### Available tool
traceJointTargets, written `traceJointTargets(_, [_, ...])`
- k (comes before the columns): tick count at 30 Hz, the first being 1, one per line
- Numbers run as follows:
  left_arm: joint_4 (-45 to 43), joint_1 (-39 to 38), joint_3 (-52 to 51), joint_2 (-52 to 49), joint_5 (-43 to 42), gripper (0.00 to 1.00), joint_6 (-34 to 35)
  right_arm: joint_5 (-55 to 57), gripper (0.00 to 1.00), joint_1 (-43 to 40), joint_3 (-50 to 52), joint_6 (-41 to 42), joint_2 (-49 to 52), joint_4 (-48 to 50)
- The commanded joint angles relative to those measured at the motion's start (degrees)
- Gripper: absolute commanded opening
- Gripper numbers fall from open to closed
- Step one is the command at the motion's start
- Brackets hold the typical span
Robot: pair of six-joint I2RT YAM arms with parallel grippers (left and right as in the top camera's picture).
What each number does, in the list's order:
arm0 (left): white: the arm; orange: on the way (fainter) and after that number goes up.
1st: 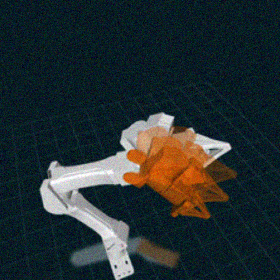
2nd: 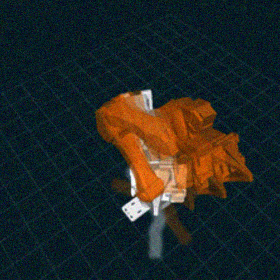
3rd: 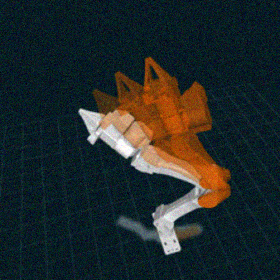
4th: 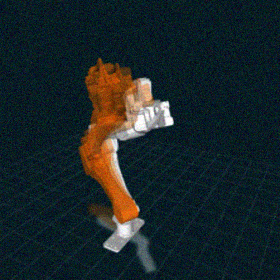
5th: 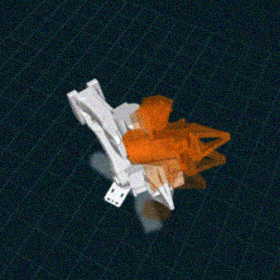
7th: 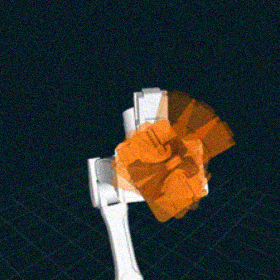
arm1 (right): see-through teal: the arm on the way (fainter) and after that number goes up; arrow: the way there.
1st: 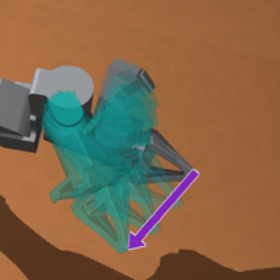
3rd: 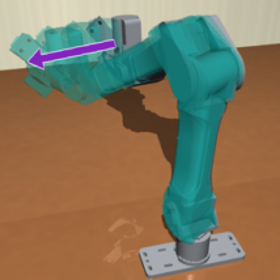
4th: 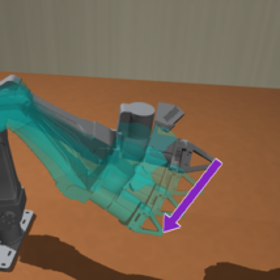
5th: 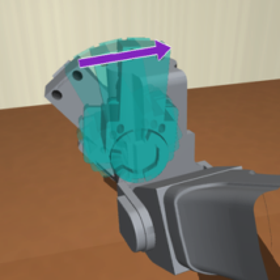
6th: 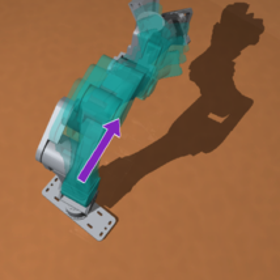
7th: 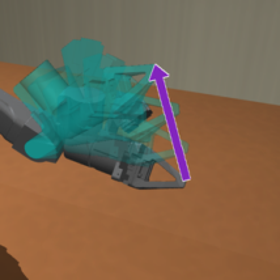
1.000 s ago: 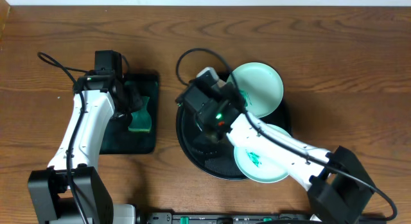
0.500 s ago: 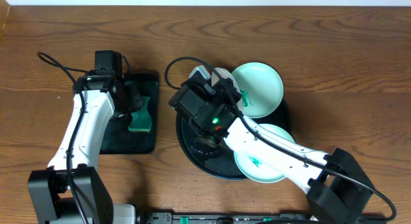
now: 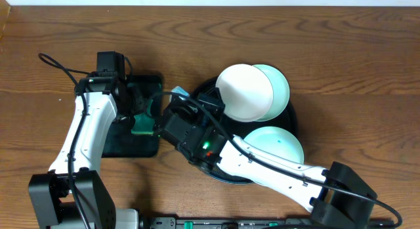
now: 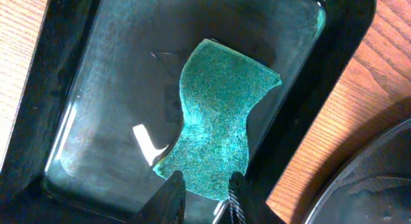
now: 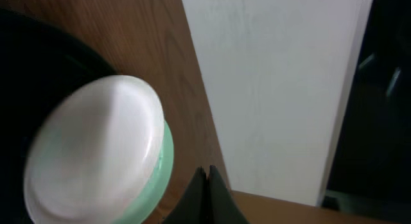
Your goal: Clean dirty plates on tray and stack at the side
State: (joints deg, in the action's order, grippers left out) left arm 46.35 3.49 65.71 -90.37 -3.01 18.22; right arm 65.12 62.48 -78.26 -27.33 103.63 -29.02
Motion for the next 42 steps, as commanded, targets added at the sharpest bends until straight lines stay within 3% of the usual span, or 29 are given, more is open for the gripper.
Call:
traceJointTargets(1, [0.3,0.1,0.9,0.2,0.5,0.25,0.5,2.8,0.01,0.7,-0.4,0.5,-1.3,0.0])
traceJointTargets(6, [0.3,0.1,0.9,0.2,0.5,0.25,0.5,-0.4,0.01,-0.4,-0.4,11.7,-1.3,-2.2])
traceJointTargets(10, [0.3,0.1,0.9,0.2,0.5,0.31,0.5,-15.3,0.04,-3.1,-0.4,25.6,-1.3,-8.4])
traceJointTargets(11, [0.3,0.1,0.9,0.2,0.5,0.31,0.5,-18.3,0.13,-4.1,-0.4,29.8,-1.3,-9.7])
traceJointTargets(15, [0.3,0.1,0.9,0.2,0.5,0.31,0.5,-26.8,0.68,-9.1,-0.4,44.8,-1.3,-13.1])
traceJointTargets(16, [0.3,0.1,0.9,0.2,0.5,0.31,0.5,-28.4,0.76,-10.7,-0.4,46.5,-1.3,-13.5])
traceJointTargets(19, [0.3,0.1,0.9,0.2,0.5,0.31,0.5,-29.8,0.85,-14.8,-0.6,50.5,-1.4,-14.8])
traceJointTargets(20, [0.3,0.1,0.9,0.2,0.5,0.31,0.5,-30.3,0.93,-15.9,-0.8,51.5,-1.5,-15.6])
traceJointTargets(23, [0.3,0.1,0.9,0.2,0.5,0.31,0.5,-33.5,0.92,-19.7,-1.7,57.0,-1.8,-18.7])
traceJointTargets(26, [0.3,0.1,0.9,0.2,0.5,0.31,0.5,-42.4,0.84,-26.6,-1.7,70.5,-1.9,-23.2])
traceJointTargets(27, [0.3,0.1,0.9,0.2,0.5,0.31,0.5,-45.8,0.79,-28.3,-1.7,71.6,-1.9,-23.5])
traceJointTargets(29, [0.3,0.1,0.9,0.2,0.5,0.31,0.5,-50.9,0.68,-30.8,-1.6,72.4,-1.9,-23.3])
traceJointTargets(31, [0.4,0.1,0.9,0.2,0.5,0.31,0.5,-54.5,0.67,-32.9,-1.6,73.5,-1.7,-22.9])
traceJointTargets(34, [0.4,0.1,0.9,0.2,0.5,0.31,0.5,-57.0,0.57,-35.1,-1.5,74.2,-1.1,-22.0])
traceJointTargets(42, [0.6,0.1,0.9,0.2,0.5,0.31,0.5,-61.7,0.48,-37.3,-1.5,68.2,1.0,-17.4])
